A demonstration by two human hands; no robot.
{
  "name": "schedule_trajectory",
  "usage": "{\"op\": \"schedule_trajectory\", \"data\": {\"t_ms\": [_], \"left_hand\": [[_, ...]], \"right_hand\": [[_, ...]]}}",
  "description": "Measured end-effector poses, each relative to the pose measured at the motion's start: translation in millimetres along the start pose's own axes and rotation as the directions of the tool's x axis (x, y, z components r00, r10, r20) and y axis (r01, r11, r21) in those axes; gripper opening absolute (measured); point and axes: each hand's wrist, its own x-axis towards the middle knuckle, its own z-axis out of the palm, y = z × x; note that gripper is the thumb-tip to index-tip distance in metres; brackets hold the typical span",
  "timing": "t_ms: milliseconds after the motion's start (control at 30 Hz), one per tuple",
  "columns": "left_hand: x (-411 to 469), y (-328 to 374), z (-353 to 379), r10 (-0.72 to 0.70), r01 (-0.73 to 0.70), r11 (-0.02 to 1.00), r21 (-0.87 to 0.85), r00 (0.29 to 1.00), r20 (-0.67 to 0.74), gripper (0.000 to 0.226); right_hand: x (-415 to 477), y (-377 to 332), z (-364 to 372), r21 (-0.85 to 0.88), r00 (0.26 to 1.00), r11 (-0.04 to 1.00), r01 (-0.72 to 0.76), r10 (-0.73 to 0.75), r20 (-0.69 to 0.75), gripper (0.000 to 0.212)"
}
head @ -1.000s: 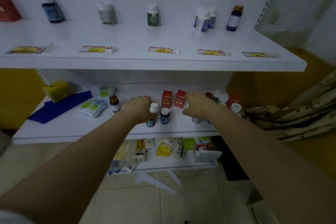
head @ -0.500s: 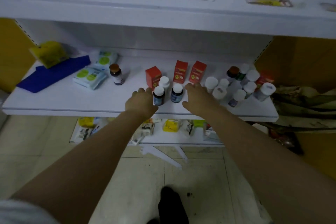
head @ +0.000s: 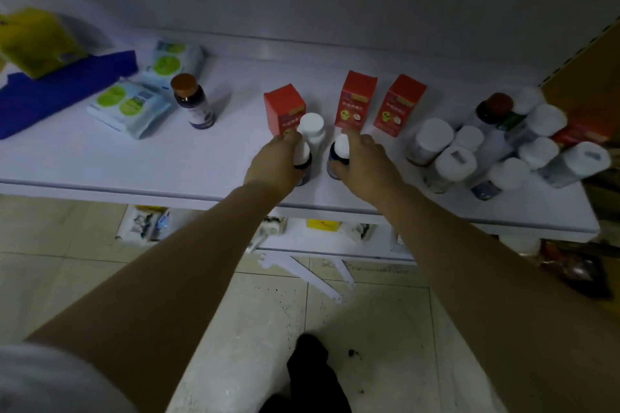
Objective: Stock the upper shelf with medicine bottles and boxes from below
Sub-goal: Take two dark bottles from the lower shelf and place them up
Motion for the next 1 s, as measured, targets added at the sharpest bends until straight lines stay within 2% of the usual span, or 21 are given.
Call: {"op": "schedule_trajectory", "data": {"t_ms": [100,300,400,500,600,667,767,833,933,1000], "left_hand": [[-1.5,0.4,2.8,-0.026,0.022,0.995,-0.099,0.999,-0.041,0.049],[-21.7,5.9,-18.9,-0.074,0.064,0.979,-0.196,0.996,-0.043,0.053],[-43.1,8.7,-41.5,-0.090,0.078,0.966,-0.246,0.995,-0.041,0.055],[-69.7,7.9,-69.1,-0.040,0.028,0.952,-0.304,0.999,-0.035,0.053],[-96.8,-1.5,-96.0,0.011,-0.034,0.917,-0.398,0.998,-0.060,0.061],[-123.7,-3.9,-120.1,0.044,-0.079,0.893,-0.443,0.995,-0.089,0.052],[-163.0,-5.1,-154.0,0.049,-0.125,0.805,-0.580,0.988,-0.144,0.038],[-195.6,-7.2,-179.4,0.069,-0.162,0.750,-0.641,0.983,-0.167,0.036],[-241.5,-9.3,-221.2,0.113,-0.216,0.659,-0.720,0.975,-0.190,0.036],[-269.6,-7.7,-250.6,0.138,-0.235,0.559,-0.795,0.972,-0.191,0.030]], "right_hand": [[1.2,0.9,4.1,0.055,0.998,0.997,0.047,-0.045,-0.043,0.043],[-16.1,-16.4,-21.8,0.143,0.998,0.988,0.056,-0.051,-0.040,0.049],[-35.0,-30.8,-40.8,0.103,0.999,0.994,0.045,-0.043,-0.022,0.045],[-59.0,-49.2,-59.8,0.119,0.998,0.992,0.048,-0.042,-0.052,0.041],[-92.0,-76.0,-75.8,0.172,0.992,0.982,0.081,-0.063,-0.108,0.039],[-120.2,-98.9,-82.6,0.210,0.984,0.971,0.110,-0.076,-0.164,0.037],[-162.9,-135.0,-90.2,0.263,0.963,0.951,0.160,-0.092,-0.253,0.041],[-196.4,-164.1,-96.0,0.340,0.948,0.926,0.166,-0.055,-0.313,0.046],[-243.2,-207.3,-111.1,0.508,0.932,0.845,0.166,0.034,-0.361,0.048],[-269.1,-232.4,-125.2,0.604,0.926,0.772,0.198,0.054,-0.373,0.042]]}}
